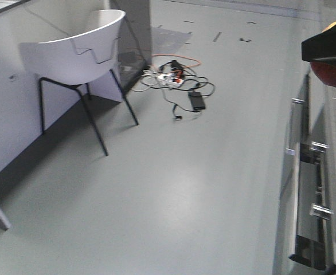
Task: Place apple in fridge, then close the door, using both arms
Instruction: 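Drive the base away from the counter holding the apple in the right gripper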
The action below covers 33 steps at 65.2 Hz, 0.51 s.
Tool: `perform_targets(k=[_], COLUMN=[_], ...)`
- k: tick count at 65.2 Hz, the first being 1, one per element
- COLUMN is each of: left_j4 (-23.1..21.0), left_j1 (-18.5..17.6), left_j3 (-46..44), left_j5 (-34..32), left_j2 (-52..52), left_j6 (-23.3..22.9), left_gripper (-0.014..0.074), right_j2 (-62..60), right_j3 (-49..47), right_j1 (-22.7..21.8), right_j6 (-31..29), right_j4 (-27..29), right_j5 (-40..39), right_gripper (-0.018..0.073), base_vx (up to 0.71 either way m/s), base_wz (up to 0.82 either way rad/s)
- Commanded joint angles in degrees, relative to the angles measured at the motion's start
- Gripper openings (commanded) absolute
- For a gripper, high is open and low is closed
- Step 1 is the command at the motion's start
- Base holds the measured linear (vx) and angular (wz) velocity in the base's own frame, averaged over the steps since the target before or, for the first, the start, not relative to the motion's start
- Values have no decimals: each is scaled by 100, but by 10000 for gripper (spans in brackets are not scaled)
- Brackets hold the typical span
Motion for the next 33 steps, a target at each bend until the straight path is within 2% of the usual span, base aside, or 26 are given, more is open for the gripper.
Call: perform_targets(k=[1,33], left_j4=[-6,-6], left_j1=[4,4], left_j3=[88,88], left_j5=[-409,-409], left_j2=[-94,-94], left_j6=[-36,-36], left_gripper=[-8,-8], right_j2=[-117,-117], right_j3=[-168,-168], right_j1=[-24,-24], right_j6=[-37,-37], right_j4=[156,156], right_j5=[-382,-382], right_gripper=[179,179], base_vx=[-1,-1], base_wz=[48,36])
